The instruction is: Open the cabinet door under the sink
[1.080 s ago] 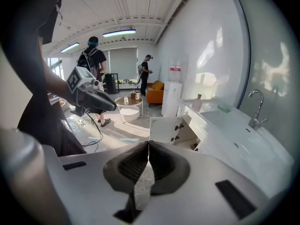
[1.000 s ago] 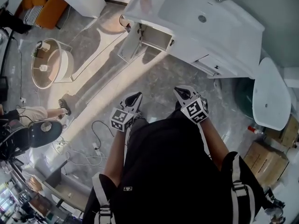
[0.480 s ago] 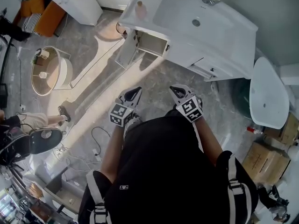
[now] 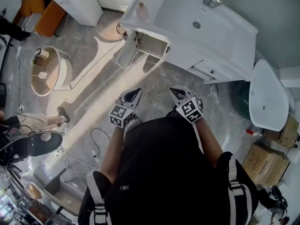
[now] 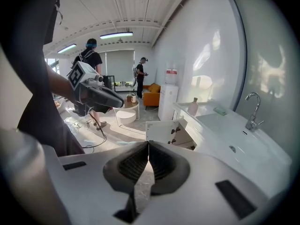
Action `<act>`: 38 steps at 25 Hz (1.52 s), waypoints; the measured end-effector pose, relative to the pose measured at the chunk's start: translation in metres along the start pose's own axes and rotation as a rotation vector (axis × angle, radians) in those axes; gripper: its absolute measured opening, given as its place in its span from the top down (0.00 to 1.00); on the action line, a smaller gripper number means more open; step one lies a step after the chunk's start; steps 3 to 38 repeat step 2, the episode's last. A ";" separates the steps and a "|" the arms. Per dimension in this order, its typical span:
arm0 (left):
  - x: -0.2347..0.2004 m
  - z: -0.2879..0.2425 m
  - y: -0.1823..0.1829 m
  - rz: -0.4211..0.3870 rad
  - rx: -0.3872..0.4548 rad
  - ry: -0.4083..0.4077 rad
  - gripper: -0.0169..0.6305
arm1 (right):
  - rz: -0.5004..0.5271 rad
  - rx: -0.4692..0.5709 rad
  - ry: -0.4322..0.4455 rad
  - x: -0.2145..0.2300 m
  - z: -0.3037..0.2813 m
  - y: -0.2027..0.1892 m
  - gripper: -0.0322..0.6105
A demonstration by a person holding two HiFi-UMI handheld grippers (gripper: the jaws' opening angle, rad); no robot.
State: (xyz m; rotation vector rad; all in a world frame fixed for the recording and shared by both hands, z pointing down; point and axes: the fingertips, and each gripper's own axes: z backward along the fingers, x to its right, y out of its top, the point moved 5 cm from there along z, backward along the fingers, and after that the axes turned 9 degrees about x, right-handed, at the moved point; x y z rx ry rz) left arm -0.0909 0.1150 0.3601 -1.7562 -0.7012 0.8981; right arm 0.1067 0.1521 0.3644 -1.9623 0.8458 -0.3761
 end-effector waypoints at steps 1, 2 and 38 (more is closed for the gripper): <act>0.000 0.000 0.000 0.001 0.000 0.001 0.95 | 0.000 0.000 0.000 0.000 0.000 0.000 0.86; 0.001 0.001 0.000 0.003 0.000 0.001 0.95 | 0.000 0.001 0.001 -0.001 0.000 0.000 0.86; 0.001 0.001 0.000 0.003 0.000 0.001 0.95 | 0.000 0.001 0.001 -0.001 0.000 0.000 0.86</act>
